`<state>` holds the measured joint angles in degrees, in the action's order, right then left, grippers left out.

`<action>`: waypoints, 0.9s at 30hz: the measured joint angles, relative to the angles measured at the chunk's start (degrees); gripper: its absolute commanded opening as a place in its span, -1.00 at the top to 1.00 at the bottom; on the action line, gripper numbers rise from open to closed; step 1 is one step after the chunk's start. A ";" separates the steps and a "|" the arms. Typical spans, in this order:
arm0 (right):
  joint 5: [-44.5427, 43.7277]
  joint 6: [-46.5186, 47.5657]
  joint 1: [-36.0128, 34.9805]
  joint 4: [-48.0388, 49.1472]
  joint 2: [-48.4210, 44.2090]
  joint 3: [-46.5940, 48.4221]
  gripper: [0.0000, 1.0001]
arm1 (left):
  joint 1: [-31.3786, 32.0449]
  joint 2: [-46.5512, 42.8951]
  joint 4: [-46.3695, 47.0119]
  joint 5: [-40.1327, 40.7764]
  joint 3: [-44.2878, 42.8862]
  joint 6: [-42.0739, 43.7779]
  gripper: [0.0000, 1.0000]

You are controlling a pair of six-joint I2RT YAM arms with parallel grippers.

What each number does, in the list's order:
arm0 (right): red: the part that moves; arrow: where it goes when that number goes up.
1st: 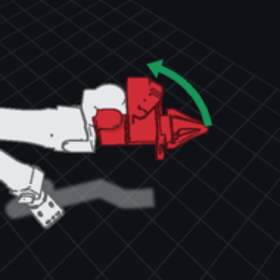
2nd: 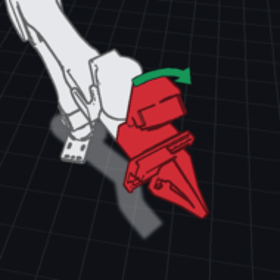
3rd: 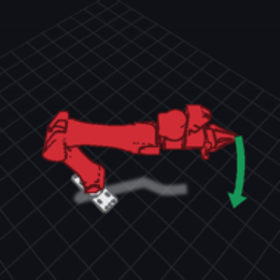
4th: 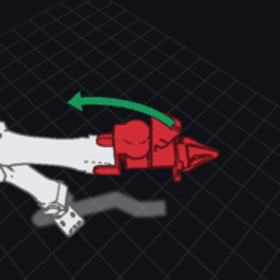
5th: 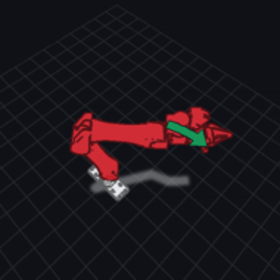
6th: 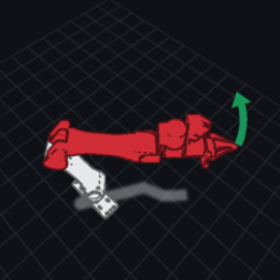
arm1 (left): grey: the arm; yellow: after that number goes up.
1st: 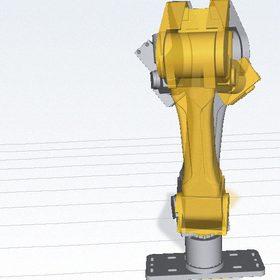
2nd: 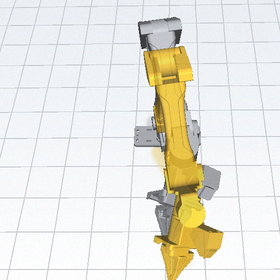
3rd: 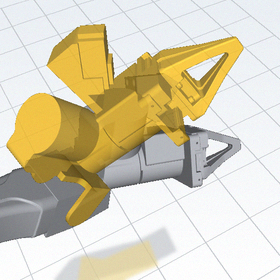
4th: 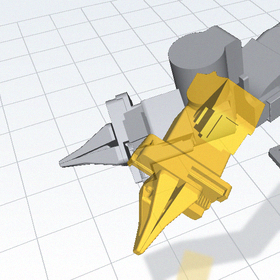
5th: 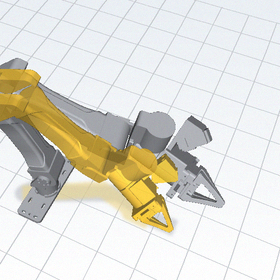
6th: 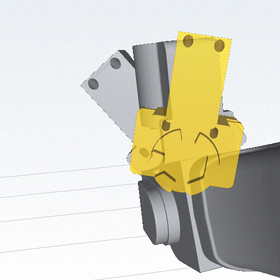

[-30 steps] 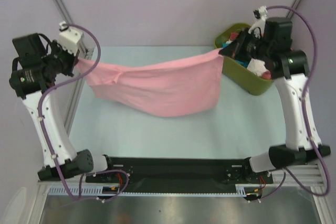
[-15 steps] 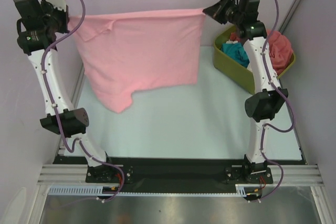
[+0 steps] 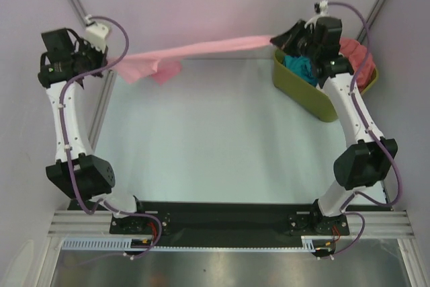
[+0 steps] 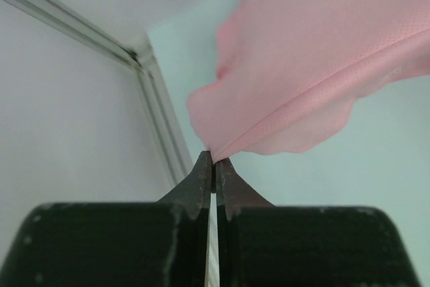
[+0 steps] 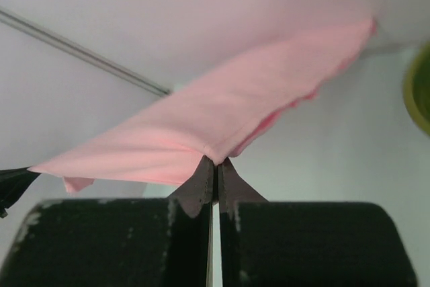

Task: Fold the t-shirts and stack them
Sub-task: Flatten the tshirt out

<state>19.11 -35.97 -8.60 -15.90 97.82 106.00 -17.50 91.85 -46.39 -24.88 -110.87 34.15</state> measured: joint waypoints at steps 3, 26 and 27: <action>-0.94 0.55 -0.11 -0.39 -4.33 -14.16 1.00 | 0.00 -2.84 -2.89 -0.48 11.47 5.64 0.99; -5.18 1.44 -5.38 -2.84 -17.81 -58.80 1.00 | 2.21 -2.25 -11.50 3.17 51.43 24.26 0.52; -5.16 1.42 -5.51 -2.36 -17.29 -58.80 1.00 | 2.47 -2.01 -10.54 3.54 51.45 23.82 0.47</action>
<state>13.96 -34.54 -14.11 -18.26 80.53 47.20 -15.03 89.84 -56.93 -21.34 -59.42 57.98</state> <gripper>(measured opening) 0.018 0.227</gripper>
